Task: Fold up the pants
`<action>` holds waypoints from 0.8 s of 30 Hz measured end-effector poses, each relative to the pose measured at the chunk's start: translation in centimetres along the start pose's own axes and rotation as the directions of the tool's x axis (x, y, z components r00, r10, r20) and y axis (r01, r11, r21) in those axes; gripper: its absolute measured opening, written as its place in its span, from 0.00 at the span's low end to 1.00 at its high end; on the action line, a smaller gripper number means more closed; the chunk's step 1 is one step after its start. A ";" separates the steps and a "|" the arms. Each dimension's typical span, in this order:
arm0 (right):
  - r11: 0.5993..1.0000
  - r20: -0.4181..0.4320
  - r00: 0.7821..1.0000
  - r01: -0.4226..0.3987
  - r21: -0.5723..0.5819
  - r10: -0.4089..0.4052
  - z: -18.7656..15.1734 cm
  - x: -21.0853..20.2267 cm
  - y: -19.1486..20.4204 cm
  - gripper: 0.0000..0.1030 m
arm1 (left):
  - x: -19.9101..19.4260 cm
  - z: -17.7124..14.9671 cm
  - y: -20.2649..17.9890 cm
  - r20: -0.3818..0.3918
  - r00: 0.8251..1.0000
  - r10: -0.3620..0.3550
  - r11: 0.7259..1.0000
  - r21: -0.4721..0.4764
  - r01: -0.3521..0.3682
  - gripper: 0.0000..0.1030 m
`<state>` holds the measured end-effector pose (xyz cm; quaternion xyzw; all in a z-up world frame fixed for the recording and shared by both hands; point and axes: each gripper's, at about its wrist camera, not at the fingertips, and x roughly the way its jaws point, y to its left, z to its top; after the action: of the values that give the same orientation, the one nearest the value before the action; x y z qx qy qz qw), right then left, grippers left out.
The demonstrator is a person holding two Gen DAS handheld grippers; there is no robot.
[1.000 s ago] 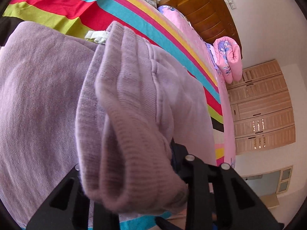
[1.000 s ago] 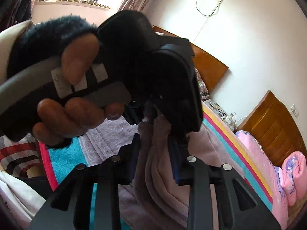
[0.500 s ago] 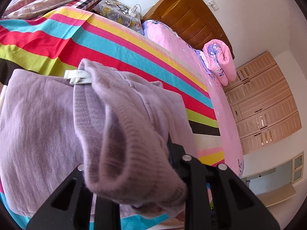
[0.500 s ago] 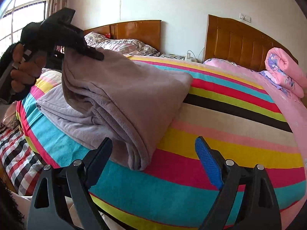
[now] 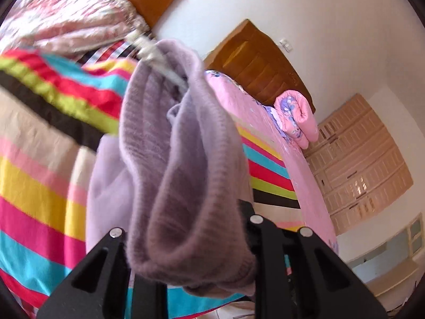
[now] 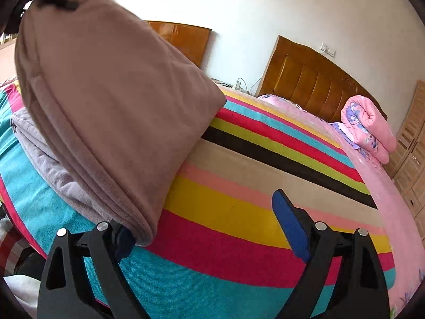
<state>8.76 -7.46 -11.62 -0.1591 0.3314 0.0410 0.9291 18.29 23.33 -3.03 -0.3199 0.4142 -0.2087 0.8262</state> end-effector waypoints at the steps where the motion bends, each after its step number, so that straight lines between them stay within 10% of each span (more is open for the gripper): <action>1: 0.999 0.011 1.000 -0.013 0.037 0.012 -0.2 -0.1 -0.3 0.86 | 1.1 -1.6 3.7 -0.014 1.000 0.007 0.997 -0.077 -0.008 0.21; 4: 1.000 0.011 1.000 0.002 -0.004 -0.002 0.1 -0.5 0.1 0.86 | 1.9 -4.6 8.3 0.072 0.993 -0.094 0.987 -0.123 0.102 0.22; 18: 0.988 0.009 0.990 -0.139 0.060 0.139 -0.1 0.2 -2.0 0.87 | 1.0 -4.9 7.8 0.093 0.995 -0.048 0.998 -0.047 0.052 0.37; 21: 0.984 0.039 0.983 -0.179 0.020 0.178 -0.5 -0.8 -2.4 0.87 | -0.8 -4.5 5.9 0.147 0.986 0.078 0.996 0.023 -0.082 0.70; 24: 0.955 0.049 0.955 -0.295 0.037 0.294 -1.6 -2.6 -3.9 0.87 | -5.2 -4.2 4.1 0.307 0.913 0.268 0.952 0.060 -0.300 0.84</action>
<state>6.44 -11.54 -10.11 -0.0867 0.3322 0.1751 0.9228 12.21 27.85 -4.95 -0.2395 0.3167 -0.0579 0.9160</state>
